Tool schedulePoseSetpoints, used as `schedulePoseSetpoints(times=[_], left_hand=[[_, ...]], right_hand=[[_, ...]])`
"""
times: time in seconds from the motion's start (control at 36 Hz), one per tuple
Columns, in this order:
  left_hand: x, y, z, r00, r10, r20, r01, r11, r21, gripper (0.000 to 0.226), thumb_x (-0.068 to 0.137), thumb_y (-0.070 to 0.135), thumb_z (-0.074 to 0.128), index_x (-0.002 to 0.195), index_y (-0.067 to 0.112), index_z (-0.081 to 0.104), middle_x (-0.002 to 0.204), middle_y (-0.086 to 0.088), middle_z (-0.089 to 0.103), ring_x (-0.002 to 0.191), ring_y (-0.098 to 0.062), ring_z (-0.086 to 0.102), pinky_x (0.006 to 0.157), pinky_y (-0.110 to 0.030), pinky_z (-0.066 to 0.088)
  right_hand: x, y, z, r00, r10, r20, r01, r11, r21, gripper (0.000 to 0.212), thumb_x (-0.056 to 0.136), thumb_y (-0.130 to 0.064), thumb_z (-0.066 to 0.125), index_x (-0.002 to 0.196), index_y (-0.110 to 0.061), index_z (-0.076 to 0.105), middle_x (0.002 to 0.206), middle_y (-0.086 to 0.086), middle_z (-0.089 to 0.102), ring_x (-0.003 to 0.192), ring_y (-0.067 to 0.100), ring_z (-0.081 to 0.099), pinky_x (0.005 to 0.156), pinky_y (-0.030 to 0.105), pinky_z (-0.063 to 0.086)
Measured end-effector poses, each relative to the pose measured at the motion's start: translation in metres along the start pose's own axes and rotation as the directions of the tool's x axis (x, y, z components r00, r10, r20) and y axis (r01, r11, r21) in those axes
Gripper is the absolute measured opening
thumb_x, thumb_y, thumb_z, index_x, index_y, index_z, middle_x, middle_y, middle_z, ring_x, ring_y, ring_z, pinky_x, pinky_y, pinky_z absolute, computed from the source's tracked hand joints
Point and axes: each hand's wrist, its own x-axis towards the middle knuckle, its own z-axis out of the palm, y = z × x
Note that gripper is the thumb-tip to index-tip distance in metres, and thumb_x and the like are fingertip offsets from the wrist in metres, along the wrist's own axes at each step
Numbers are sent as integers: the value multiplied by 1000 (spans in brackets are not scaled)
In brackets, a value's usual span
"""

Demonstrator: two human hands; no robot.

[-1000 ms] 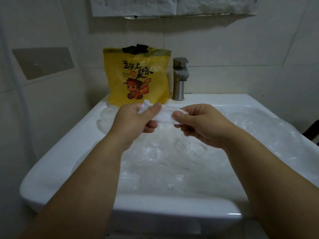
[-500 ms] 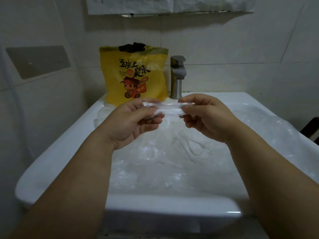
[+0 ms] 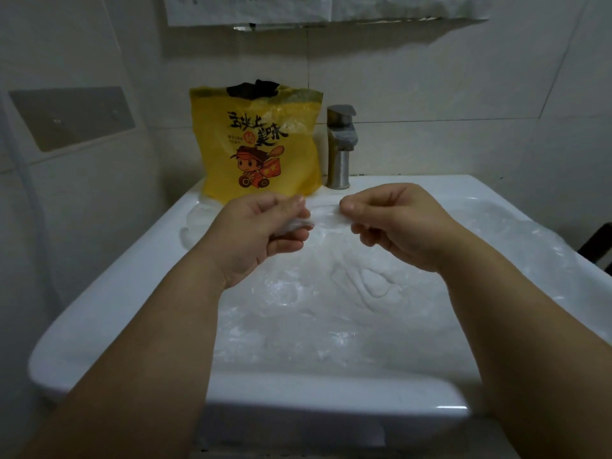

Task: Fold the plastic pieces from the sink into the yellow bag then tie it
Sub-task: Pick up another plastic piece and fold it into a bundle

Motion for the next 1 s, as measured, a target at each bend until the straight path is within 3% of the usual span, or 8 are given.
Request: schedulePoseSetpoints(times=[0.17,0.28,0.42,0.64,0.75,0.81,0.89,1.0], left_hand=[[3,-8,-3,998,56,-29,-52,989,140,15,88,3,64,93,17,65,68,1,69,64,-7,66,62,-18,56],[3,-8,-3,997,58,-48,-49,984,174,13,85,2,67,86,14,67,71,1,68,64,-7,66,64,-20,57],[1,-7,-1,997,70,-14,-66,981,182,14,82,0,69,81,14,70,67,5,69,64,-7,66,62,-19,56],[1,-1,-3,998,49,-36,-49,999,3,11,79,1,67,81,11,69,61,5,65,57,-4,62,56,-14,53],[1,-1,-4,999,45,-24,-45,999,7,10,77,2,67,79,11,70,62,4,65,56,-5,61,56,-14,53],[1,-2,-4,999,43,-16,-42,998,39,13,81,-1,66,79,11,70,63,4,66,57,-5,62,57,-15,53],[1,-4,-3,999,42,2,-42,997,70,14,81,-2,66,79,12,71,64,4,67,59,-6,63,58,-16,54],[1,-4,-4,999,44,24,-45,996,71,13,82,-2,65,81,10,71,64,3,66,60,-5,62,57,-16,53]], right_hand=[[3,3,-1,995,98,-29,-100,992,-72,32,81,-2,69,108,-17,61,73,6,62,58,8,59,58,19,52],[4,3,-1,985,167,-34,-170,979,-113,37,79,-5,72,115,-9,64,89,8,65,69,12,61,60,19,50],[0,-1,-1,968,245,58,-233,958,-170,9,88,-15,65,91,-14,73,71,1,68,57,7,57,55,17,50],[-3,-1,-1,979,186,86,-139,910,-390,12,88,-15,65,82,-9,73,60,1,59,46,2,50,49,13,45],[-4,-4,0,970,200,140,-155,948,-279,8,79,-24,70,85,-19,71,70,-2,67,58,5,57,58,17,51],[-4,-7,-2,940,272,206,-234,954,-190,27,65,-36,69,89,-24,67,84,2,70,64,8,59,61,20,52],[-4,-6,-1,929,304,213,-248,935,-251,19,79,-32,63,92,-18,68,86,3,72,59,6,60,57,18,51],[-5,-4,2,945,284,164,-221,921,-321,17,92,-20,59,83,-10,69,65,-2,68,49,3,54,50,16,46]])
